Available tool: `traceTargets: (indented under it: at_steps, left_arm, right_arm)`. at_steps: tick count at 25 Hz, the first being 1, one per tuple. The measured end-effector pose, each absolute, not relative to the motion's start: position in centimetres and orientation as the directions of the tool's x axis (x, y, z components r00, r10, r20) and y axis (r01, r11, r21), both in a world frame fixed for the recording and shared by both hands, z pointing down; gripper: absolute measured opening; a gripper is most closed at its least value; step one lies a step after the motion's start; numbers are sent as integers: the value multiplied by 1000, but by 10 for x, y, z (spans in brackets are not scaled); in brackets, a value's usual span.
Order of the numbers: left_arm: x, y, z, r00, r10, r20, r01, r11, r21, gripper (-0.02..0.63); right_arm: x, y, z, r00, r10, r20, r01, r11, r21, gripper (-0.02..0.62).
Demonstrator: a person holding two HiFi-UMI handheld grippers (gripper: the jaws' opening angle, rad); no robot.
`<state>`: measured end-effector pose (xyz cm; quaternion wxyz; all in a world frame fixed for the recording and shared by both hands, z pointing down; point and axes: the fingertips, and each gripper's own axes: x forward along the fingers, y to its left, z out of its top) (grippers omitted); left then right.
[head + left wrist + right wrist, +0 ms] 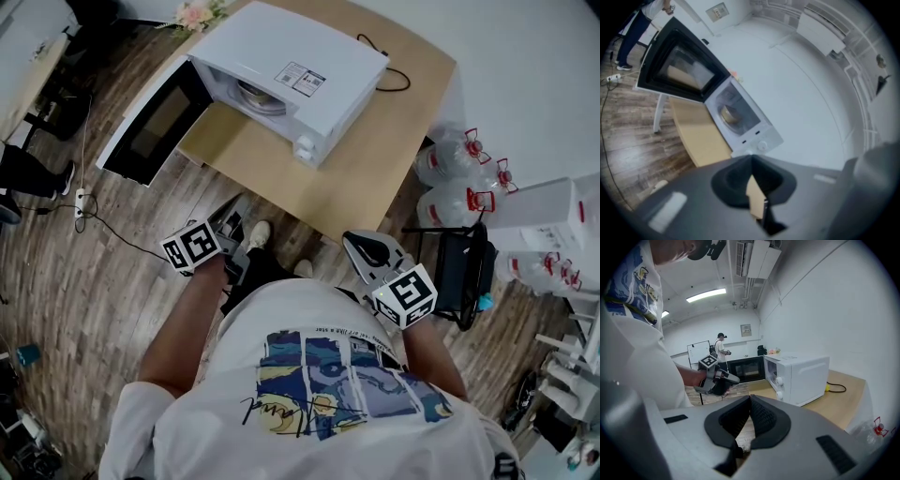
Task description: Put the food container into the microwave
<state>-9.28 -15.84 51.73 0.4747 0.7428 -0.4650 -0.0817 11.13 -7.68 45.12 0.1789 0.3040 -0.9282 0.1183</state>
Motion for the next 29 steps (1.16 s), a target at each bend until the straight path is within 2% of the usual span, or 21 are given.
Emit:
traceTargets:
  at_steps: [17,29]
  left_arm:
    - [-113,-217,523,531,-784,321,-611,-92,786,8]
    - [-146,-288,527,541,-784,306,-567,-71,821,8]
  right_arm:
    - [107,-109,453,-706,-571,419,-660,745,-96,8]
    - [71,-159,448,-672,-598,436,-689,721,-73,8]
